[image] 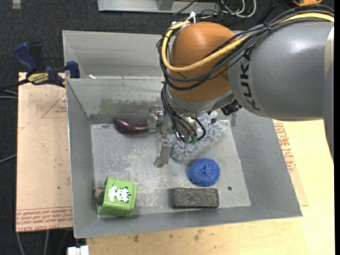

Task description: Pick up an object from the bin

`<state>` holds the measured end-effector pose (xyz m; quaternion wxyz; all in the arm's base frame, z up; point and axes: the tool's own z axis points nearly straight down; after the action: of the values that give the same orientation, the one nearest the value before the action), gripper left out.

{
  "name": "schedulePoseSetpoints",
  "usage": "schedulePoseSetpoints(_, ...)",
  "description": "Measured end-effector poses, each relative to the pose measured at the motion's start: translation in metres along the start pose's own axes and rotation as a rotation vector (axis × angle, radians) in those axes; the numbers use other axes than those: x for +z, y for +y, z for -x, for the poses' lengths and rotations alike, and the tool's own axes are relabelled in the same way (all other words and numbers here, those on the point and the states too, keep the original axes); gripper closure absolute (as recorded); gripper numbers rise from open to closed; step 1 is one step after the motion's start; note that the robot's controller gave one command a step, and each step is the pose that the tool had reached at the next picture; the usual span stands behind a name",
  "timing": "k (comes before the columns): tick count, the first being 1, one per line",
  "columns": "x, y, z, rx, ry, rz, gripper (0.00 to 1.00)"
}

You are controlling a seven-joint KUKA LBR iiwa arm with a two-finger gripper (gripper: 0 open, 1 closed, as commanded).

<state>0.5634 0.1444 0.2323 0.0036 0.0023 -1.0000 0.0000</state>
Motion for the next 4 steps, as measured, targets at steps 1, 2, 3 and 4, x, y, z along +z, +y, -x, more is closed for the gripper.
schedulePoseSetpoints(1, -0.005, -0.001, 0.001, 0.003, -0.008, 0.001, 0.00)
schedulePoseSetpoints(2, -0.001, -0.038, 0.008, -0.050, -0.009, 0.002, 0.00)
schedulePoseSetpoints(3, -0.001, -0.073, 0.008, -0.040, -0.007, -0.001, 0.00)
schedulePoseSetpoints(4, 0.019, -0.072, -0.004, 0.014, -0.010, 0.001, 0.00)
